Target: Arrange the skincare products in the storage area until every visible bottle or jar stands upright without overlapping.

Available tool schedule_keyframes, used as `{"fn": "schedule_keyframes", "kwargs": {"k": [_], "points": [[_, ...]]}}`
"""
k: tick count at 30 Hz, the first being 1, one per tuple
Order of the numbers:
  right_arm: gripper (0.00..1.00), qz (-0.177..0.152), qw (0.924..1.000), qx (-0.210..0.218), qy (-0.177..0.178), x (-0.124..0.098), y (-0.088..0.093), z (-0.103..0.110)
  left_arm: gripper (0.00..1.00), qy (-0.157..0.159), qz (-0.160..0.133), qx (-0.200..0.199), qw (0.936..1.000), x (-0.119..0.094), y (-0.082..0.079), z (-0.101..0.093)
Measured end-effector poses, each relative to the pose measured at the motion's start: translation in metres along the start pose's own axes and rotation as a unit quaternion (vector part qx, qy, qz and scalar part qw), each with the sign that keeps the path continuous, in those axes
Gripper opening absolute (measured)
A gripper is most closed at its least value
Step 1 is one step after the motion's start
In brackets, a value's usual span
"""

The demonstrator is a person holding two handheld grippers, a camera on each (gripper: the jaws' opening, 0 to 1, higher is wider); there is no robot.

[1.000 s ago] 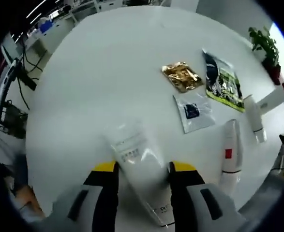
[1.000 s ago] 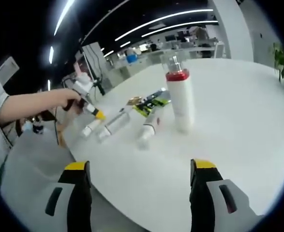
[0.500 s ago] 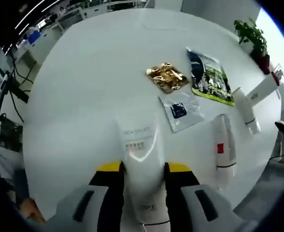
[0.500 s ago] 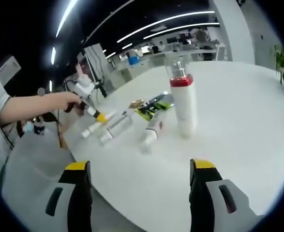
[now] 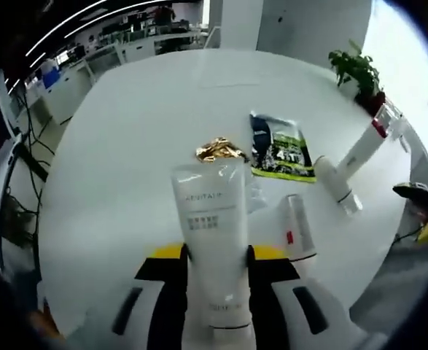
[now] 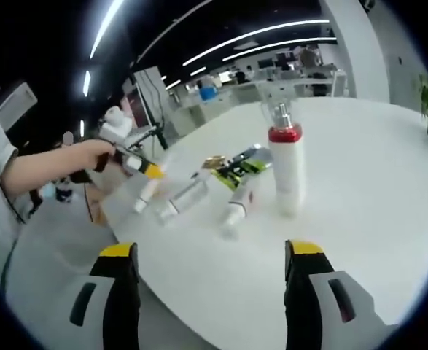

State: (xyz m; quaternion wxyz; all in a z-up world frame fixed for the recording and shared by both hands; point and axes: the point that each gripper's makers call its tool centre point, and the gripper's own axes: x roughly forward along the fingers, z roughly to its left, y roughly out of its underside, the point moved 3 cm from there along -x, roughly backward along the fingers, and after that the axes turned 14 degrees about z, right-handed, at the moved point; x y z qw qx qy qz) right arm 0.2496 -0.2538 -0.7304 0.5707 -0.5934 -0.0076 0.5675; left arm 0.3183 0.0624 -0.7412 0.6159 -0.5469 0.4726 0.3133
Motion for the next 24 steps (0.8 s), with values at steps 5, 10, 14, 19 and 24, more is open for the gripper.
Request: {"fn": "schedule_keyframes", "kwargs": {"k": [5,10,14,19,24], "points": [[0.81,-0.008,0.9999,-0.007,-0.009,-0.003,-0.007,0.006,0.26,-0.014,-0.038,0.029,0.9988,-0.015,0.003,-0.019],[0.80,-0.012,0.9998,-0.010,-0.013,-0.003,-0.012,0.009,0.26,-0.016,-0.057,0.028,0.9979,-0.010,0.006,-0.008],[0.78,-0.019,0.9995,-0.015,-0.023,-0.004,-0.019,0.016,0.26,-0.018,-0.079,0.048,0.9956,-0.020,0.010,-0.022],[0.75,-0.035,0.9985,-0.010,-0.040,-0.005,-0.032,0.024,0.26,-0.014,-0.102,0.056,0.9931,-0.028,0.014,-0.035],[0.74,-0.045,0.9971,-0.026,-0.056,0.001,-0.051,0.036,0.26,-0.008,-0.118,0.064,0.9909,-0.035,0.020,-0.053]]}}
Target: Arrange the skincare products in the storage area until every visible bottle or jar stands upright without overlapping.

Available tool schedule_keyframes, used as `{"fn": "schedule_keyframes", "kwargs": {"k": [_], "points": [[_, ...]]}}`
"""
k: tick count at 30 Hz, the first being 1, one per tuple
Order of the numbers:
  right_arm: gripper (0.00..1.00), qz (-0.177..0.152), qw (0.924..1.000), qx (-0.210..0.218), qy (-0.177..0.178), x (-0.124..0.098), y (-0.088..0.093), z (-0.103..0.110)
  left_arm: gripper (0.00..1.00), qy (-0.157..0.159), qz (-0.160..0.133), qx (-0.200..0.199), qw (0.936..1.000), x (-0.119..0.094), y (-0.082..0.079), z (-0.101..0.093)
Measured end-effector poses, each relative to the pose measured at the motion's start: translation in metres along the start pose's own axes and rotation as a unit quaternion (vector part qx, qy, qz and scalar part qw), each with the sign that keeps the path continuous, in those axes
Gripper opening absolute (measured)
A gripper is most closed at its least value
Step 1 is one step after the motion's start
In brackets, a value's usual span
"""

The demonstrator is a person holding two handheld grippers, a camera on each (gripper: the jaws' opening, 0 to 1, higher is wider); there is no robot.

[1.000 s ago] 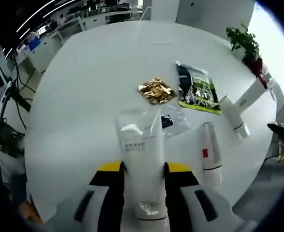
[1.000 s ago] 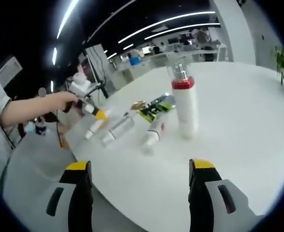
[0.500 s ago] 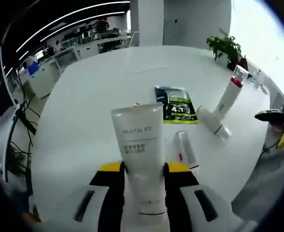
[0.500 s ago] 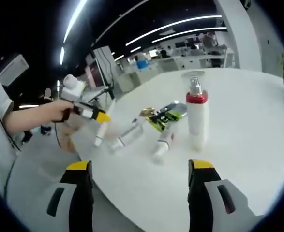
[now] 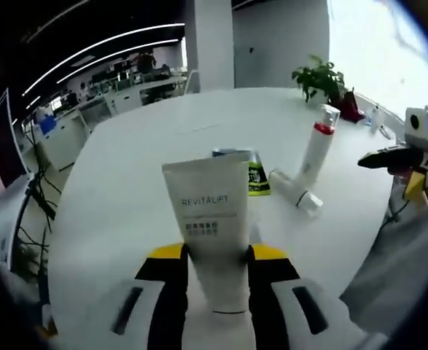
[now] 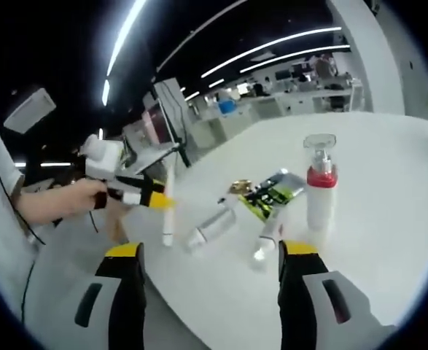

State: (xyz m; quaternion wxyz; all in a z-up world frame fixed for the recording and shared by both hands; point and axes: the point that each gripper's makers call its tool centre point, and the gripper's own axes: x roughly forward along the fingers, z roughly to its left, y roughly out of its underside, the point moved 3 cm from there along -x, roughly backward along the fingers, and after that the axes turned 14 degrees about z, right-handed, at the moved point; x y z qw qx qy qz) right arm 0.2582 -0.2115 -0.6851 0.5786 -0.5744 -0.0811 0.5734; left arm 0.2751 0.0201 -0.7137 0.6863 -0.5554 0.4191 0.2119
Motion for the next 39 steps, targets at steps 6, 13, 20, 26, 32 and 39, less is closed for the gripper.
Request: {"fn": "schedule_keyframes", "kwargs": {"k": [6,13,20,26,32,39], "points": [[0.71,-0.004,0.9988,-0.033,-0.035,0.022,-0.022,0.025,0.26,0.002,-0.015,0.006,0.9999,-0.011,0.003,-0.021],[0.64,-0.003,0.9952,-0.061,-0.076,0.057,-0.041,0.059,0.26,0.014,-0.026,0.024,0.9993,-0.014,0.005,-0.045],[0.56,0.010,0.9921,-0.070,-0.103,0.082,-0.042,0.079,0.26,0.030,-0.046,0.034,0.9979,-0.018,0.004,-0.077],[0.31,0.035,0.9936,-0.061,-0.088,0.093,-0.033,0.077,0.26,0.045,-0.051,0.058,0.9960,-0.018,0.004,-0.098],[0.17,0.032,0.9960,-0.063,-0.054,0.085,-0.028,0.069,0.26,0.050,-0.053,0.062,0.9954,-0.017,0.004,-0.100],[0.12,0.030,0.9976,-0.051,-0.036,0.080,-0.021,0.063,0.28,0.056,-0.055,0.069,0.9945,-0.016,0.004,-0.107]]}}
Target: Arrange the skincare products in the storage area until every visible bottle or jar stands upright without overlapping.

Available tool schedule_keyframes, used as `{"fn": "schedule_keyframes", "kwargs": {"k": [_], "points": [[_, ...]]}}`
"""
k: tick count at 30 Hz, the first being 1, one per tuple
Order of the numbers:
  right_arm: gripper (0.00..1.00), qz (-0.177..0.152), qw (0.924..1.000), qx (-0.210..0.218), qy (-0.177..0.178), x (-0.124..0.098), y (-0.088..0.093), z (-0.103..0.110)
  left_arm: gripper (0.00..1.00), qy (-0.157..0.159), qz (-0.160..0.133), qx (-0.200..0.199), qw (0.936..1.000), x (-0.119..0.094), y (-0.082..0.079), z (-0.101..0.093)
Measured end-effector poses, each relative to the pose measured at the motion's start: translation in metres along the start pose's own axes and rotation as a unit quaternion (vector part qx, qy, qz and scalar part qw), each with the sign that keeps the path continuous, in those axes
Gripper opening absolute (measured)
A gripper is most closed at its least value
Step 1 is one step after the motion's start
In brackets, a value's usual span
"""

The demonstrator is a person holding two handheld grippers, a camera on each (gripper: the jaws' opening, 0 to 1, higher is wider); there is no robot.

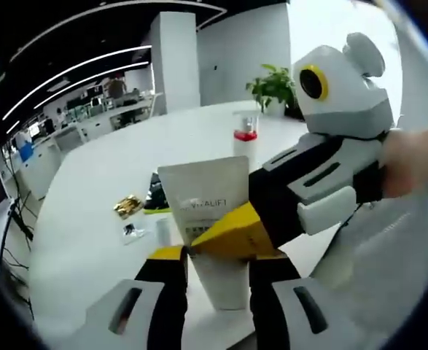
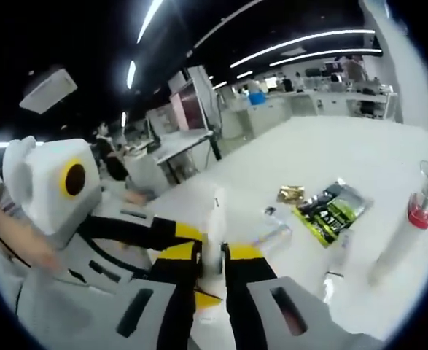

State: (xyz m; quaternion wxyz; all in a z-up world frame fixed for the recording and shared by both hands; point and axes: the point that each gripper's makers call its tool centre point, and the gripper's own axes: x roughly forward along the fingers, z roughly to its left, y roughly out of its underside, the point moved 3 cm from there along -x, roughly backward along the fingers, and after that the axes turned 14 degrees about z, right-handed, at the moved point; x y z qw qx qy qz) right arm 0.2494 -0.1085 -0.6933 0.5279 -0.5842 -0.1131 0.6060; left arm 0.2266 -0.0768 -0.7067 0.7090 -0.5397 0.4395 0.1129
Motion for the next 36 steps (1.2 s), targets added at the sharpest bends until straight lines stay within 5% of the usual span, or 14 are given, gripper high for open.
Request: {"fn": "schedule_keyframes", "kwargs": {"k": [11,17,21,27,36], "points": [[0.09,-0.009,0.9981,-0.060,0.001,-0.018,0.003,-0.006,0.31,0.035,-0.008,0.038,0.9986,-0.001,-0.007,-0.012],[0.09,0.004,0.9910,-0.134,-0.009,-0.033,0.007,-0.005,0.46,0.062,-0.002,0.073,0.9954,-0.014,-0.006,-0.014],[0.10,0.017,0.9784,-0.201,-0.045,-0.038,0.014,0.005,0.46,0.074,-0.009,0.115,0.9906,-0.029,-0.012,-0.008],[0.10,0.029,0.9664,-0.248,-0.062,-0.042,0.024,0.014,0.42,0.107,-0.023,0.195,0.9746,-0.048,-0.036,-0.018],[0.10,0.028,0.9627,-0.258,-0.077,-0.044,0.027,0.007,0.31,0.151,-0.012,0.292,0.9445,-0.050,-0.051,-0.041]]}}
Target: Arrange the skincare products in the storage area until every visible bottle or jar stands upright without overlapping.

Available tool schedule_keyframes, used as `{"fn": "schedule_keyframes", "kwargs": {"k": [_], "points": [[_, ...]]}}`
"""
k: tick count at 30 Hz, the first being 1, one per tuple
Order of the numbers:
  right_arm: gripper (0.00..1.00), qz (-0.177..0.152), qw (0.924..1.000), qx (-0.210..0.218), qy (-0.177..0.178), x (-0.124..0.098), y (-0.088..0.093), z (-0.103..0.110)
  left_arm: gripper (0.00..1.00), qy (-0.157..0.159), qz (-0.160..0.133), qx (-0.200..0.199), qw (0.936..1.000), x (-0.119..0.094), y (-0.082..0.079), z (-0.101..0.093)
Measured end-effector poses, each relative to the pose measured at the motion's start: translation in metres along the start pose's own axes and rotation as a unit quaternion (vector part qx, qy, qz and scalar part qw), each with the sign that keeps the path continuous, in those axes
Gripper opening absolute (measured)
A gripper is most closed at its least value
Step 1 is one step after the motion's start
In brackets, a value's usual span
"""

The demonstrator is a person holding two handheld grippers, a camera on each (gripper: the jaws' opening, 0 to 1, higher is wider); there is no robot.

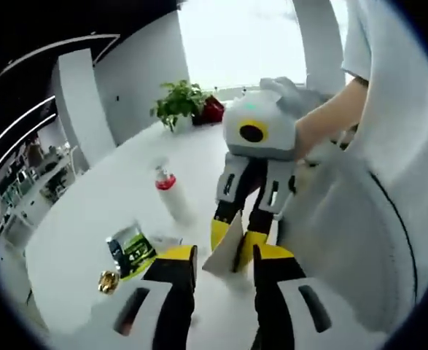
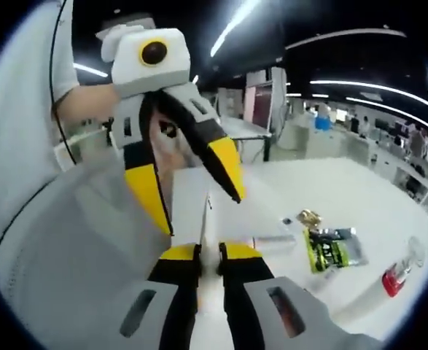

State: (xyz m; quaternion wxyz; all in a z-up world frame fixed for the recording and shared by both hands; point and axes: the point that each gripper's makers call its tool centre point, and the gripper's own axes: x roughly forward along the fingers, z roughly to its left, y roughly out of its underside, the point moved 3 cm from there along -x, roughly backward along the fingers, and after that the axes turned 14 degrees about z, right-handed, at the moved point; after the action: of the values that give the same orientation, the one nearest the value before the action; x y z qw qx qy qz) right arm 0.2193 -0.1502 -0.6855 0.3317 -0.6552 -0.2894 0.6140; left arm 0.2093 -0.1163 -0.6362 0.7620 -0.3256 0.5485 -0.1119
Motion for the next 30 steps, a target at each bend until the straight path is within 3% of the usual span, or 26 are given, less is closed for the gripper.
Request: {"fn": "schedule_keyframes", "kwargs": {"k": [3,17,21,30], "points": [[0.11,-0.005,0.9999,-0.001,-0.009,0.000,-0.001,0.001,0.27,0.017,0.018,0.033,0.9991,0.006,-0.002,-0.001],[0.13,-0.032,0.9989,0.031,-0.012,0.002,0.003,0.000,0.22,0.077,0.035,0.079,0.9932,0.020,-0.002,0.004],[0.14,-0.024,0.9992,0.028,-0.011,0.004,0.006,0.001,0.22,0.090,0.058,0.101,0.9891,0.026,0.005,0.002],[0.17,0.001,0.9993,0.036,-0.013,0.017,0.022,0.000,0.21,0.106,0.069,0.121,0.9845,0.035,0.004,-0.005]]}}
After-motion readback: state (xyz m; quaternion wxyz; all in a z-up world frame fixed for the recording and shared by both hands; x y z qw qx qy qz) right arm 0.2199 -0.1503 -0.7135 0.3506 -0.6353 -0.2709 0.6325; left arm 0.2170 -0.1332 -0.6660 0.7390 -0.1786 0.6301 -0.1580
